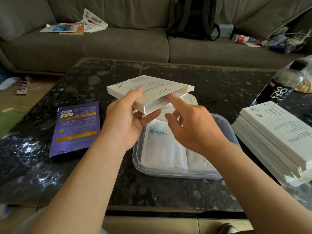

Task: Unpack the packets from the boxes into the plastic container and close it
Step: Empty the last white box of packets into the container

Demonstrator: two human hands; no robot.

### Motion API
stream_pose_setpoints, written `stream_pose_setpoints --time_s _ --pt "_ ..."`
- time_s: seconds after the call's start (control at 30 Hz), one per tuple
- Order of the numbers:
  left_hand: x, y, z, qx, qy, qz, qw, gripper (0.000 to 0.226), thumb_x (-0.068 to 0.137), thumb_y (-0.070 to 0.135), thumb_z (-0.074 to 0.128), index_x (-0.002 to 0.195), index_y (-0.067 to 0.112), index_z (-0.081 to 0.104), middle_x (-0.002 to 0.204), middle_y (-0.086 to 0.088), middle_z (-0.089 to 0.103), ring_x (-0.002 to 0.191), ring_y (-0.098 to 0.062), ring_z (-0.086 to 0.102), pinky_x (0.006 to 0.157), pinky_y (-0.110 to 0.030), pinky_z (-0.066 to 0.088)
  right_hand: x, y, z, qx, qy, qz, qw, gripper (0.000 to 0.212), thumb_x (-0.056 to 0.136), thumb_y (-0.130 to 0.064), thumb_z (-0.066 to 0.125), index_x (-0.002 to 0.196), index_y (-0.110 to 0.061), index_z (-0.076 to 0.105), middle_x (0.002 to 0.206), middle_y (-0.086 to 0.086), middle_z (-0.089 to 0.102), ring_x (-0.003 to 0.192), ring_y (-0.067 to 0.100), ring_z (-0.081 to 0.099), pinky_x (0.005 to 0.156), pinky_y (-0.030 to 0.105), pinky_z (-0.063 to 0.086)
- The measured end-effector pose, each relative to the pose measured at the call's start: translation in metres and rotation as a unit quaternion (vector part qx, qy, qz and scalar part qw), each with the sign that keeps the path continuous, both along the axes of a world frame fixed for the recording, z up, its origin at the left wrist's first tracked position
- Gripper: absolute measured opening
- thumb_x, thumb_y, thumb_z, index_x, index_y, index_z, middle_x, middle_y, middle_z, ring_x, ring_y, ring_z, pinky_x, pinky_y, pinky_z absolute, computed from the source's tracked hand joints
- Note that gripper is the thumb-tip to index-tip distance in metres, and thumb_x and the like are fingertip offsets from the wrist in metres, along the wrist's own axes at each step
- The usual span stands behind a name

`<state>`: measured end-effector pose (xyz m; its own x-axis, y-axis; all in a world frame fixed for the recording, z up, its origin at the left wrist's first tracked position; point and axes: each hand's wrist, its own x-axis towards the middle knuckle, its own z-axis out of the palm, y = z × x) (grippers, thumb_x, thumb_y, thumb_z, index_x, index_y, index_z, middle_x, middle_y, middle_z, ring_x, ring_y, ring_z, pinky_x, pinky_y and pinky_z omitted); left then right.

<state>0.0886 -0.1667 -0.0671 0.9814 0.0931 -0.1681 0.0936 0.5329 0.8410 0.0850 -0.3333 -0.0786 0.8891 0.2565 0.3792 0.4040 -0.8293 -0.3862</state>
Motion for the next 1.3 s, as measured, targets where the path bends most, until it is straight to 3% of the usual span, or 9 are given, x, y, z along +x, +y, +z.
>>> stream_pose_setpoints --time_s 0.3,0.47,0.57,0.67,0.87,1.13,1.23,1.3 --pt "0.002 0.002 -0.003 0.029 -0.016 -0.027 0.999 0.04 0.102 0.02 0.063 0.141 0.024 0.058 0.122 -0.004 0.076 0.111 -0.026 0.074 0.072 -0.035 0.063 0.001 -0.005 -0.001 -0.069 -0.019 -0.005 0.997 0.036 0.104 -0.03 0.045 0.139 -0.022 0.046 0.136 0.005 0.064 0.061 0.018 0.063 0.056 0.035 0.058" --pt "0.001 0.0 -0.004 0.037 -0.021 -0.051 0.998 0.037 0.101 0.015 0.063 0.137 0.023 0.061 0.12 -0.004 0.077 0.109 -0.022 0.075 0.075 -0.038 0.064 0.004 -0.006 -0.006 -0.092 -0.003 -0.008 0.996 0.035 0.105 -0.034 0.043 0.138 -0.024 0.045 0.149 0.001 0.053 0.079 0.025 0.071 0.064 0.038 0.061" --pt "0.001 -0.001 -0.004 0.037 -0.017 -0.044 0.998 0.035 0.101 0.014 0.064 0.134 0.021 0.063 0.118 -0.004 0.078 0.106 -0.021 0.076 0.074 -0.038 0.064 0.007 -0.007 -0.008 -0.083 -0.02 -0.017 0.996 0.034 0.103 -0.027 0.051 0.136 -0.021 0.054 0.139 0.002 0.062 0.084 0.029 0.074 0.067 0.041 0.062" --pt "0.001 -0.001 -0.006 0.037 -0.007 -0.034 0.999 0.034 0.1 0.015 0.066 0.134 0.021 0.063 0.117 -0.004 0.078 0.107 -0.023 0.076 0.073 -0.037 0.064 0.008 -0.008 -0.009 -0.057 -0.078 -0.01 0.995 0.031 0.098 -0.02 0.06 0.128 -0.016 0.065 0.119 0.008 0.073 0.075 0.033 0.074 0.062 0.043 0.062" --pt "0.001 0.001 -0.005 0.031 0.008 -0.009 0.999 0.034 0.099 0.015 0.068 0.132 0.021 0.064 0.116 -0.004 0.079 0.103 -0.023 0.078 0.069 -0.035 0.063 0.007 -0.007 -0.01 -0.027 -0.173 -0.015 0.985 0.013 0.09 -0.018 0.068 0.092 -0.007 0.074 0.096 0.011 0.078 0.054 0.028 0.07 0.044 0.037 0.056" --pt "0.002 0.008 0.0 -0.015 0.024 0.035 0.999 0.023 0.1 0.012 0.065 0.121 0.019 0.067 0.102 -0.005 0.081 0.091 -0.02 0.08 0.063 -0.031 0.062 0.004 -0.015 -0.002 0.071 -0.151 0.012 0.986 0.005 0.089 -0.009 0.072 0.094 -0.009 0.072 0.11 0.012 0.075 0.086 0.03 0.075 0.056 0.035 0.062" --pt "0.001 0.008 0.001 -0.028 0.019 0.047 0.998 0.024 0.1 0.012 0.065 0.123 0.018 0.065 0.099 -0.004 0.082 0.09 -0.019 0.08 0.061 -0.029 0.061 0.007 -0.016 0.0 0.118 -0.139 -0.011 0.983 0.012 0.085 -0.01 0.078 0.095 -0.013 0.073 0.112 0.009 0.065 0.1 0.022 0.062 0.071 0.027 0.06" --pt "0.001 0.007 0.001 -0.027 0.015 0.053 0.998 0.021 0.101 0.011 0.064 0.12 0.019 0.065 0.097 -0.004 0.082 0.089 -0.018 0.08 0.063 -0.031 0.062 0.009 -0.017 0.006 0.151 -0.128 -0.043 0.979 0.013 0.083 -0.013 0.08 0.093 -0.018 0.072 0.124 0.006 0.056 0.115 0.016 0.051 0.085 0.023 0.054"
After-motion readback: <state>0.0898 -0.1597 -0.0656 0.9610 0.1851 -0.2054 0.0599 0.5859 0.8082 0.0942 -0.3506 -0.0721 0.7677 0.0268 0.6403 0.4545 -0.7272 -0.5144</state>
